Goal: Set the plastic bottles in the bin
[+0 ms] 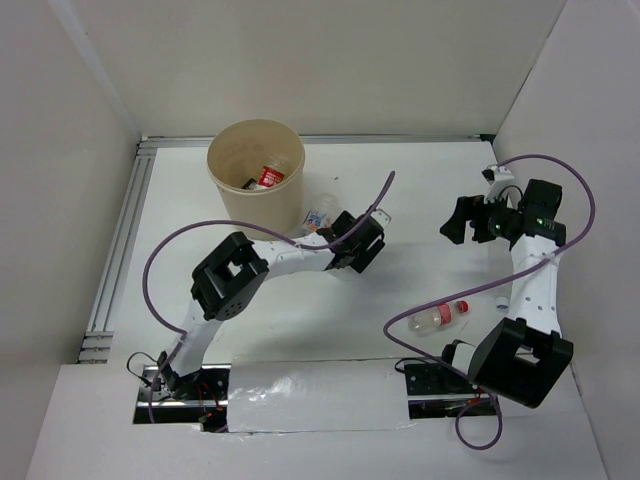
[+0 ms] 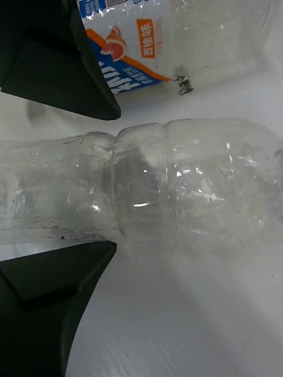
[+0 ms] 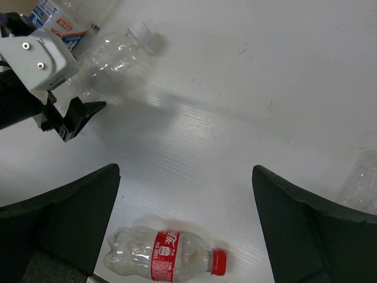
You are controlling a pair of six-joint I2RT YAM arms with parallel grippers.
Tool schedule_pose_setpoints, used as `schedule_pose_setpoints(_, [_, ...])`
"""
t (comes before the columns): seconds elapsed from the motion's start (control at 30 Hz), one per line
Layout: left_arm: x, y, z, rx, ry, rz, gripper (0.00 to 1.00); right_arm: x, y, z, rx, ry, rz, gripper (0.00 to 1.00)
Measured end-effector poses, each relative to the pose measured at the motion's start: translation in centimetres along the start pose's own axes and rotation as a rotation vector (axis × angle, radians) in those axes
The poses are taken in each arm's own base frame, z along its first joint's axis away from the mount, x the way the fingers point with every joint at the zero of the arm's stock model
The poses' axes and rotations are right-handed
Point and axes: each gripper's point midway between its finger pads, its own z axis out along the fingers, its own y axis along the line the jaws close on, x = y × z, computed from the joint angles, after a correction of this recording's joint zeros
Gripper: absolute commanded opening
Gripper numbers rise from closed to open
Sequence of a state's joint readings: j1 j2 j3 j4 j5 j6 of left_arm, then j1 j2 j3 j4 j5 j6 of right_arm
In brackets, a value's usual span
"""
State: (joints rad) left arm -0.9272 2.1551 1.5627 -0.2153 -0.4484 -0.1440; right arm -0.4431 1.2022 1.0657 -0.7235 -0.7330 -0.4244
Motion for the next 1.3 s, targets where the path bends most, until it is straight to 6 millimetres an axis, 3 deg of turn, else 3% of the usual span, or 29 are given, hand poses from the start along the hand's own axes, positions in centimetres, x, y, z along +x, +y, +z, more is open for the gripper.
schedule_pose_setpoints(0.1, [0.1, 0.0, 0.0, -0.004, 0.007, 0.000, 0.83, -0.1, 0.0, -0.1, 0.005, -0.002, 0.000, 1.00])
schedule_pose_setpoints(0.13, [0.1, -0.1, -0.1, -0.002, 0.009, -0.001, 0.66, -0.1, 0.0, -0.2, 0.006, -0.004, -0.001, 1.00])
schedule_pose_setpoints(0.23, [0.3, -0.1, -0.1, -0.002, 0.016, -0.002, 0.32, -0.2, 0.0, -0.4, 0.018, -0.007, -0.006, 0.98])
schedule_pose_setpoints(0.3, [0.2, -0.4, -0.3, 0.006, 0.015, -0.007, 0.22, -0.3, -0.1, -0.7, 0.043, -0.009, -0.007, 0.97])
schedule_pose_setpoints(0.4, [0.2, -0.5, -1.3, 0.020, 0.021, -0.004, 0.12, -0.6, -1.1, -1.4, 0.130, -0.015, -0.002, 0.86])
schedule_pose_setpoints(0.5, [-2.0, -0.5, -4.2, 0.051, -0.028, -0.024, 0.12, -0.8, -2.6, -2.4, 0.247, -0.018, 0.015, 0.88])
schedule_pose_setpoints(0.63, [-8.8, 2.3, -11.7, 0.081, -0.222, -0.124, 0.13, -0.2, -4.6, -3.0, 0.370, 0.000, 0.040, 0.95])
schedule_pose_setpoints(0.73, [-14.8, 7.4, -18.5, 0.064, -0.424, -0.250, 0.15, 1.2, -5.5, -2.8, 0.419, 0.031, 0.062, 0.96])
schedule_pose_setpoints(0.8, [-17.5, 12.5, -22.9, 0.015, -0.550, -0.351, 0.17, 2.3, -5.8, -2.8, 0.442, 0.056, 0.081, 0.96])
schedule_pose_setpoints(0.87, [-18.6, 17.8, -26.4, -0.065, -0.650, -0.436, 0.18, 3.0, -6.0, -2.8, 0.461, 0.072, 0.095, 0.97])
schedule_pose_setpoints(0.93, [-18.5, 21.9, -28.1, -0.146, -0.695, -0.494, 0.19, 3.4, -6.2, -2.8, 0.477, 0.078, 0.098, 0.97])
schedule_pose_setpoints(1.0, [-17.5, 25.5, -28.2, -0.227, -0.703, -0.541, 0.23, 3.7, -6.5, -2.9, 0.497, 0.086, 0.103, 0.99])
schedule_pose_setpoints(1.1, [-14.8, 28.8, -25.8, -0.315, -0.631, -0.581, 0.32, 3.9, -7.1, -3.3, 0.536, 0.095, 0.103, 1.00])
schedule_pose_setpoints(1.27, [-8.7, 31.4, -19.5, -0.393, -0.430, -0.601, 0.87, 4.4, -8.4, -3.9, 0.613, 0.118, 0.107, 1.00])
schedule_pose_setpoints(1.3, [-7.7, 31.6, -18.6, -0.397, -0.398, -0.600, 0.92, 4.5, -8.7, -4.0, 0.630, 0.123, 0.109, 1.00])
